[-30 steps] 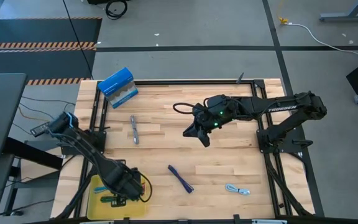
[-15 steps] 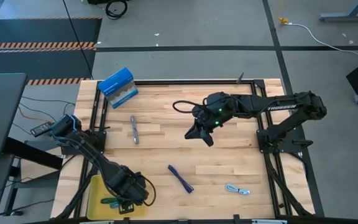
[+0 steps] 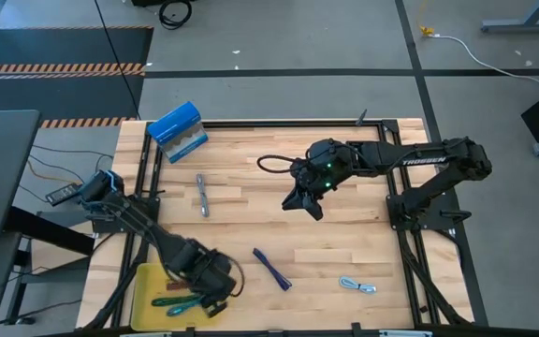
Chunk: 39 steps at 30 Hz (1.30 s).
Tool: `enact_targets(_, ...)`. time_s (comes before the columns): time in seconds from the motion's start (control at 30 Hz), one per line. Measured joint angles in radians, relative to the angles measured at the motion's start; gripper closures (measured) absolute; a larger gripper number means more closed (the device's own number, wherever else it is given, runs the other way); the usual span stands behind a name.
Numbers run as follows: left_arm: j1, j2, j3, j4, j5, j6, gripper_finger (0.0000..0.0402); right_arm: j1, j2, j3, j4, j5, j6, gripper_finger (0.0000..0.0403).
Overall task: Pick and place USB-C Cables
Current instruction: Put the white charger cable into the yellow bin
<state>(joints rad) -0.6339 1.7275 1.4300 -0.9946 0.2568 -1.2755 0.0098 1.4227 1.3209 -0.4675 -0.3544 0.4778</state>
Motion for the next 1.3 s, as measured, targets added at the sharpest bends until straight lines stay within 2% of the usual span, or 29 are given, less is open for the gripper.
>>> enact_targets(0.17, 0.070, -0.002, 0.123, -0.051, -0.183, -0.026, 0.0177, -0.021, 0.000, 0.000, -0.013, 0.008, 0.001, 0.0307)
enact_targets(0.3, 0.140, -0.002, 0.189, -0.123, -0.271, -0.075, 0.0184, -0.034, 0.000, 0.000, -0.014, -0.012, 0.013, 0.0289)
enact_targets(0.5, 0.292, -0.002, 0.199, -0.305, -0.330, -0.129, 0.0184, -0.034, 0.000, 0.000, -0.015, -0.026, 0.017, 0.0268)
enact_targets(0.73, 0.505, -0.002, 0.199, -0.535, -0.489, -0.151, 0.0184, -0.034, 0.000, 0.000, -0.064, -0.104, 0.022, 0.0266)
enact_targets(0.97, 0.702, -0.002, 0.179, -0.532, -0.541, -0.026, 0.0184, -0.038, -0.001, 0.000, -0.145, -0.160, -0.026, 0.0266)
enact_targets(1.13, 0.802, -0.002, 0.071, -0.427, -0.440, 0.103, 0.0189, -0.058, -0.001, 0.000, -0.211, -0.163, -0.052, 0.0266)
enact_targets(1.3, 0.829, -0.004, -0.018, -0.271, -0.376, 0.131, 0.0205, -0.078, -0.001, 0.000, -0.259, -0.164, -0.081, 0.0266)
